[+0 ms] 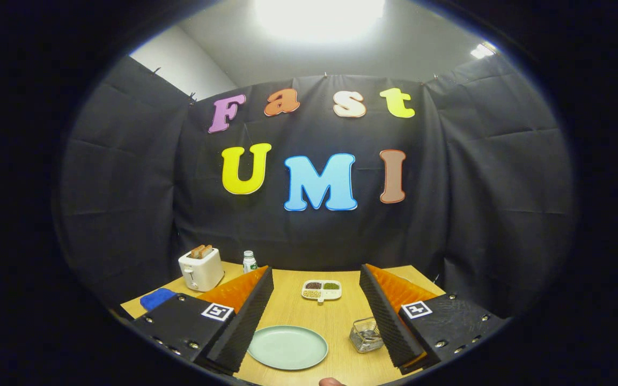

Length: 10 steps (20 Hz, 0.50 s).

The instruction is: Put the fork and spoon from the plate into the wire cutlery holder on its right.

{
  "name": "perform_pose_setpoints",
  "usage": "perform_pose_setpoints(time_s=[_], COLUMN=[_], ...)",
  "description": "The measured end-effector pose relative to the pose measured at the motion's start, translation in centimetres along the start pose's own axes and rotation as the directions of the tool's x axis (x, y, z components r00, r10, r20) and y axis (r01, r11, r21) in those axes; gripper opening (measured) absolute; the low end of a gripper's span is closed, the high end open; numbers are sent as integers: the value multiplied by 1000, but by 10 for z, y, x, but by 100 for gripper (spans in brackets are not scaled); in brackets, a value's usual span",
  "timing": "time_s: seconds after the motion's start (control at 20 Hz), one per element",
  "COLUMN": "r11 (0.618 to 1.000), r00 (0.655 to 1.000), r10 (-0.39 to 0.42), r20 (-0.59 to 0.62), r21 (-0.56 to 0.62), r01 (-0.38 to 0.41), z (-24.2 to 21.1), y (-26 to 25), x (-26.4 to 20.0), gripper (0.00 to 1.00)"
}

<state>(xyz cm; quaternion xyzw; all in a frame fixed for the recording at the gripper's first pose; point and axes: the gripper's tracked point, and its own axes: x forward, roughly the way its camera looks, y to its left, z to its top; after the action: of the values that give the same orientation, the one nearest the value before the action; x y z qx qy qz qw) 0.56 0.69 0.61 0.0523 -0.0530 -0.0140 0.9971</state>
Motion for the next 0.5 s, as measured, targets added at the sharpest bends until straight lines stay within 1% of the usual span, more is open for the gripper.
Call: perform_pose_setpoints(time_s=[0.3, 0.5], r11=[998, 995], r00=[998, 998], r10=[36, 50], r20=[44, 46], r21=[-53, -85], r01=[-34, -46], z=[7, 10], y=[18, 27], x=[8, 10], gripper=[98, 98])
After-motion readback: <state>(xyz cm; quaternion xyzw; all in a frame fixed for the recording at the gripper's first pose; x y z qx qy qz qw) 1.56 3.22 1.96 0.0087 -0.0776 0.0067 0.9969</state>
